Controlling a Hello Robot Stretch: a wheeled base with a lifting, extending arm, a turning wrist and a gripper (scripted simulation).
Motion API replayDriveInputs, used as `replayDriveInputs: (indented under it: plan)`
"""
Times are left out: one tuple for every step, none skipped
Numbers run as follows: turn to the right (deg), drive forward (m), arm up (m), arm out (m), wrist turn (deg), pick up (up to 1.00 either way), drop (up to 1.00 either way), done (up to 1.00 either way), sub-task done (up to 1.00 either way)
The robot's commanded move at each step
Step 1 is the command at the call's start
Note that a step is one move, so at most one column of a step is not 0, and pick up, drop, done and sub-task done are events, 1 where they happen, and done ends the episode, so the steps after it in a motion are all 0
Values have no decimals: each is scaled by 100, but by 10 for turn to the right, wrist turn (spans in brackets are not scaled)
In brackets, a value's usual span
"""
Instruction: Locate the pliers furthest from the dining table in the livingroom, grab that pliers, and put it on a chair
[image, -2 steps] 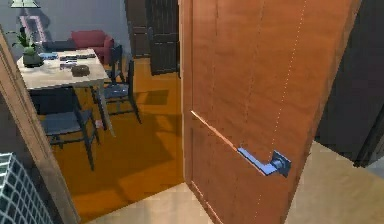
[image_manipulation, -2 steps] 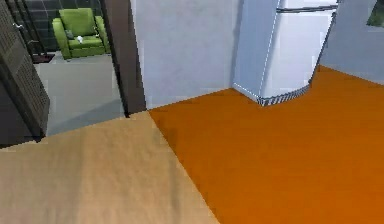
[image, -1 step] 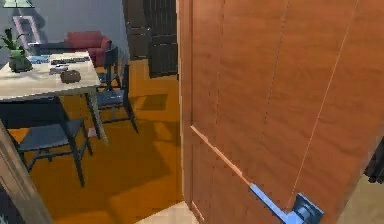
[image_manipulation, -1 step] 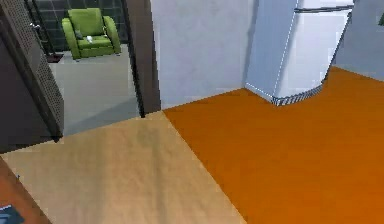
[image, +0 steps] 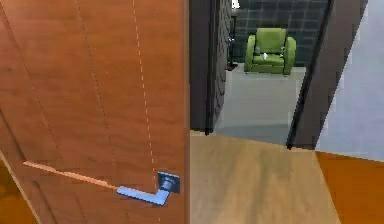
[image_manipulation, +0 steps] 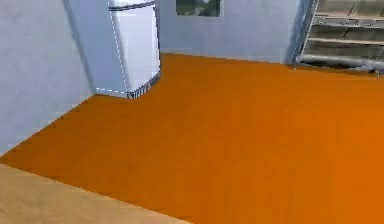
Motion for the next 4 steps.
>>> replayDriveInputs:
  plan:
    - [450,0,0,0,0,0,0,0,0]
    - [210,0,0,0,0,0,0,0,0]
    - [0,15,0,0,0,0,0,0,0]
    - [450,0,0,0,0,0,0,0,0]
